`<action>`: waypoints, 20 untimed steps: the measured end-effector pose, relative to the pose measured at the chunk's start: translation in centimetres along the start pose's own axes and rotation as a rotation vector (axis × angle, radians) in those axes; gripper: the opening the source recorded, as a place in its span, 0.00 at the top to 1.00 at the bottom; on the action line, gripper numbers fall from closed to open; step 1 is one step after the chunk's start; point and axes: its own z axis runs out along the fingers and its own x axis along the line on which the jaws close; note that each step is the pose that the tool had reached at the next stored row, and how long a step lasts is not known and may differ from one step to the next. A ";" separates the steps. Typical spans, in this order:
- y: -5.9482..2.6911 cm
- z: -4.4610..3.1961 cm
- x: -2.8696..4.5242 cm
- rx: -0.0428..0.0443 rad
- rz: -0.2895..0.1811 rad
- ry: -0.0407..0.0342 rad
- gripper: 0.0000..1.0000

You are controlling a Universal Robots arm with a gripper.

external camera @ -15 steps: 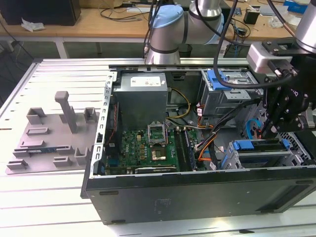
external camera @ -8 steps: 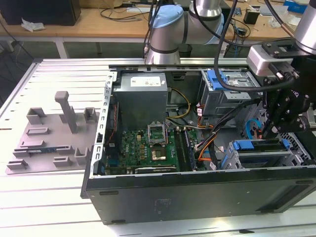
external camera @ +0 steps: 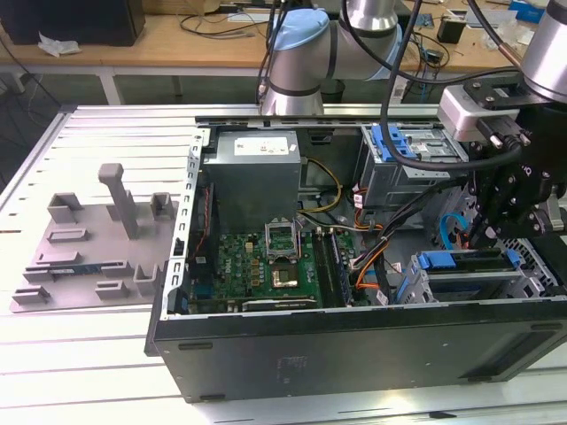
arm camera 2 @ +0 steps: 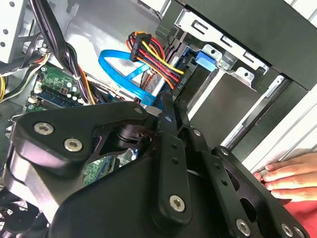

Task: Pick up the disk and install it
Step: 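Insert the second disk wire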

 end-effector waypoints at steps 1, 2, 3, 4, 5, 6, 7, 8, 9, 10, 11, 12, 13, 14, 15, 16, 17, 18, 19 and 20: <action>-0.04 0.02 0.00 0.0000 0.000 0.0002 0.84; -0.05 0.03 0.00 0.0000 0.000 0.0001 0.84; -0.05 0.04 0.01 0.0000 0.000 0.0001 0.84; -0.07 0.06 0.01 0.0000 0.000 -0.0001 0.84; -0.09 0.10 0.05 0.0000 0.000 -0.0003 0.84; -0.10 0.11 0.08 0.0000 0.000 -0.0001 0.84; -0.11 0.12 0.10 0.0000 0.000 -0.0001 0.84; -0.12 0.18 0.18 0.0000 0.000 -0.0002 0.84; -0.12 0.21 0.21 0.0000 0.000 -0.0001 0.84; -0.12 0.24 0.21 0.0000 0.000 0.0001 0.84; -0.12 0.30 0.22 0.0000 0.000 0.0000 0.84; -0.11 0.33 0.21 0.0000 0.000 0.0000 0.84; -0.11 0.36 0.21 0.0000 0.000 0.0000 0.84; -0.11 0.38 0.22 0.0000 0.000 0.0000 0.84; -0.11 0.41 0.21 0.0000 0.000 0.0000 0.84; -0.10 0.45 0.21 0.0000 0.000 0.0000 0.84; -0.10 0.48 0.22 0.0000 0.000 0.0000 0.84; -0.10 0.50 0.21 0.0000 0.000 0.0000 0.84; -0.10 0.53 0.21 0.0000 0.000 -0.0001 0.84; -0.10 0.54 0.21 -0.0001 0.000 -0.0001 0.84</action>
